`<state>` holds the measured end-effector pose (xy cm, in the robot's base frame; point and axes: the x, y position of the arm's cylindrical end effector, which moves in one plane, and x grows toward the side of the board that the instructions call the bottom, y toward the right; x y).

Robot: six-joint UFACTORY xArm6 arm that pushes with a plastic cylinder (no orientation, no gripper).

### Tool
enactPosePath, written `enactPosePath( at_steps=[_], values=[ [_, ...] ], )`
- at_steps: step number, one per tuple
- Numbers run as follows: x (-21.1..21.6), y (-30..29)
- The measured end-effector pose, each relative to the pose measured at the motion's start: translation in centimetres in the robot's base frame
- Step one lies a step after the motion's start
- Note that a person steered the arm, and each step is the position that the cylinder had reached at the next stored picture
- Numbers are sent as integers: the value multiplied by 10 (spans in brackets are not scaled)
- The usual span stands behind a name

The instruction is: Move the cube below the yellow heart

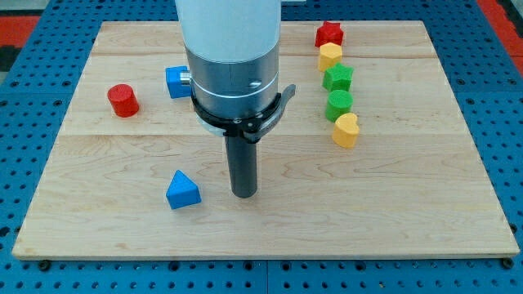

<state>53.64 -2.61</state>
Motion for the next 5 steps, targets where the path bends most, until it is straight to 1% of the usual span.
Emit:
enactPosePath(
  at_steps=[1, 2, 3, 4, 5],
  values=[
    [-7, -12],
    [-53, -29],
    [-65, -107],
    [-67, -200],
    [-117, -222]
  ],
)
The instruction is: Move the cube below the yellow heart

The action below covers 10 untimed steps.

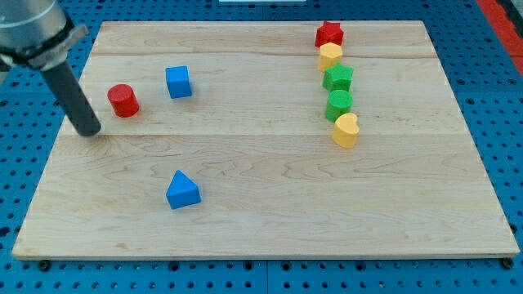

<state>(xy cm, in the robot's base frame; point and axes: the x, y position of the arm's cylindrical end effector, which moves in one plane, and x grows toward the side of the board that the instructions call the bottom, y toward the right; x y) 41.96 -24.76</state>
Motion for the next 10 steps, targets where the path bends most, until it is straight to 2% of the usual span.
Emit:
enactPosePath(
  at_steps=[2, 4, 5, 7, 10],
  values=[
    [-85, 8],
    [-98, 108],
    [-88, 154],
    [-45, 170],
    [16, 157]
  ],
)
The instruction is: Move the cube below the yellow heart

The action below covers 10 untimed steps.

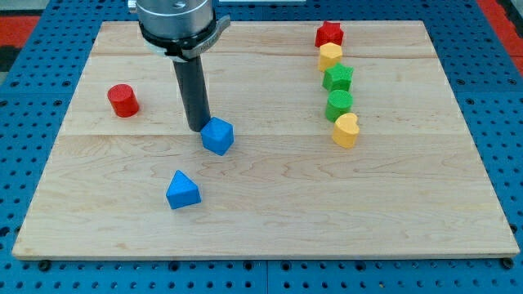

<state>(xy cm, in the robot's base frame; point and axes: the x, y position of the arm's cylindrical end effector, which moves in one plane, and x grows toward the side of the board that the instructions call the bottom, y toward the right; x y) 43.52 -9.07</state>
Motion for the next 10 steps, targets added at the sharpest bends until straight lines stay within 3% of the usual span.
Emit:
enactPosePath(
  at_steps=[3, 4, 5, 6, 7, 9, 10],
  values=[
    [44, 60],
    [77, 57],
    [85, 67],
    [49, 91],
    [42, 133],
    [69, 166],
    [55, 120]
  ],
)
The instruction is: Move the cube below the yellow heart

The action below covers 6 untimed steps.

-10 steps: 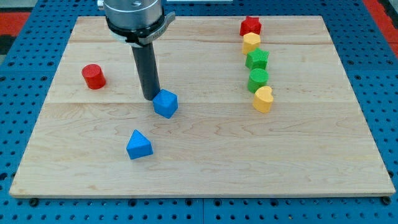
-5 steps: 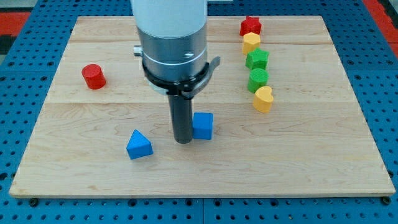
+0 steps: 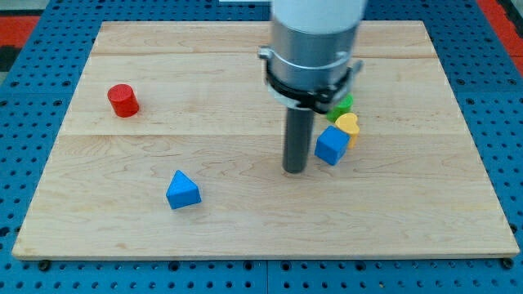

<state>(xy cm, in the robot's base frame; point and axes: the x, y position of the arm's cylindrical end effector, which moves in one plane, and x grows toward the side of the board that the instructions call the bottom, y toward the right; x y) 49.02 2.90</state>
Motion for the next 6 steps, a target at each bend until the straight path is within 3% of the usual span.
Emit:
enactPosePath(
  at_steps=[1, 2, 4, 6],
  values=[
    [-51, 7],
    [-50, 51],
    [-22, 12],
    [19, 70]
  ],
)
